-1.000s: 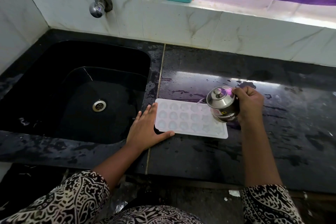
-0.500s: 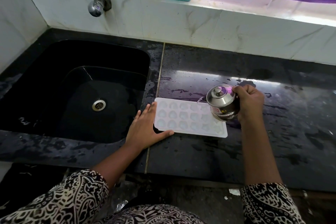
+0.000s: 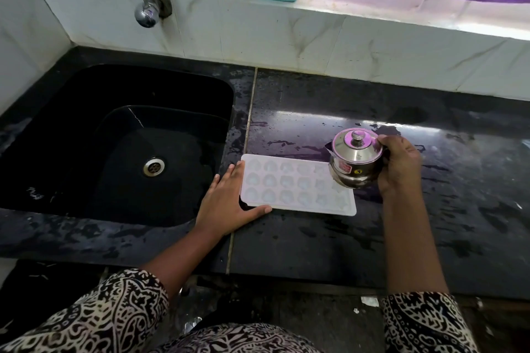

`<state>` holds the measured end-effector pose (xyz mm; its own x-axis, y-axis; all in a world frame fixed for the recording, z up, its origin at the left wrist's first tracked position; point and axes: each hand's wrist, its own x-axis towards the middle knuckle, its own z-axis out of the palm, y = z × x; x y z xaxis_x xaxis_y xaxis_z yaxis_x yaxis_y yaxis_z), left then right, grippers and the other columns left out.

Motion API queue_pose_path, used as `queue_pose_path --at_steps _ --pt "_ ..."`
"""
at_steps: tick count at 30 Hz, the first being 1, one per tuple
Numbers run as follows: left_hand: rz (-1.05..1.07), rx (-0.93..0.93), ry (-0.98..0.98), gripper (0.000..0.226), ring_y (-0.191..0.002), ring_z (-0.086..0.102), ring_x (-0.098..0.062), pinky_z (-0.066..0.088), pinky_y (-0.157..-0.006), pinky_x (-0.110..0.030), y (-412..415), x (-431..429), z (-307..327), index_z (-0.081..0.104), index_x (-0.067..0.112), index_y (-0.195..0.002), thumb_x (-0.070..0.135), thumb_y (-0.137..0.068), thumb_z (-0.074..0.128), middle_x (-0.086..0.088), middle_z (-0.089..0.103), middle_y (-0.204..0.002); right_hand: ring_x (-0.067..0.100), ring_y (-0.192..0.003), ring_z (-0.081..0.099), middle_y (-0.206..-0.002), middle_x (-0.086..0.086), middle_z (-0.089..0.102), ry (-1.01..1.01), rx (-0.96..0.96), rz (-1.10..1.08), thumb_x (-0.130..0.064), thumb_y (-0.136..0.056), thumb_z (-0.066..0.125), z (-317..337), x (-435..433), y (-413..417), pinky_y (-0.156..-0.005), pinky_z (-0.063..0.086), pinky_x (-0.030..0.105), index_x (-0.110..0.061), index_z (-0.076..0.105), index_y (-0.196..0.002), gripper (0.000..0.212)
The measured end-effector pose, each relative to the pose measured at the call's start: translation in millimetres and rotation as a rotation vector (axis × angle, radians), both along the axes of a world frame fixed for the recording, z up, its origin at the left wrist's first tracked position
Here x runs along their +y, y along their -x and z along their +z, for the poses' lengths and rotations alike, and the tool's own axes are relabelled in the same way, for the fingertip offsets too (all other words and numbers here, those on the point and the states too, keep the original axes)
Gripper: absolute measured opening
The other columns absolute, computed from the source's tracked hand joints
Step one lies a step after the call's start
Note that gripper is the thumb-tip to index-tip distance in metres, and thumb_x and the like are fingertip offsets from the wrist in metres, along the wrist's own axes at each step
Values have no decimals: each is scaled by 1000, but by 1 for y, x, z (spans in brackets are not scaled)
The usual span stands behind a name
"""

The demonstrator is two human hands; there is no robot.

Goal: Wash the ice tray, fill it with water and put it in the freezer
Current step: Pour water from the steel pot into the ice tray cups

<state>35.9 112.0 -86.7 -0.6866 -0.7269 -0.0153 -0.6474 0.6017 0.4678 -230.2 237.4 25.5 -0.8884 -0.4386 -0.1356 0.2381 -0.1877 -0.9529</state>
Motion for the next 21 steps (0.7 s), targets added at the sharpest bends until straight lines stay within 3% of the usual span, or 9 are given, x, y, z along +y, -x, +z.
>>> queue_pose_path --at_steps 11,21 --pt "10 17 -6 124 -150 8 -10 7 -122 -36 0 1 0 4 19 -156 94 -62 35 1 17 -163 7 -49 48 -47 -10 51 -97 54 -59 -5 -77 62 -3 16 9 -50 44 20 -18 47 -56 29" --pt "11 18 -8 124 -150 8 -10 9 -123 -37 0 1 0 4 19 -157 94 -61 34 2 16 -163 13 -56 44 -58 2 47 -205 145 -83 -5 -74 64 -5 18 14 -57 46 26 -17 47 -55 28"
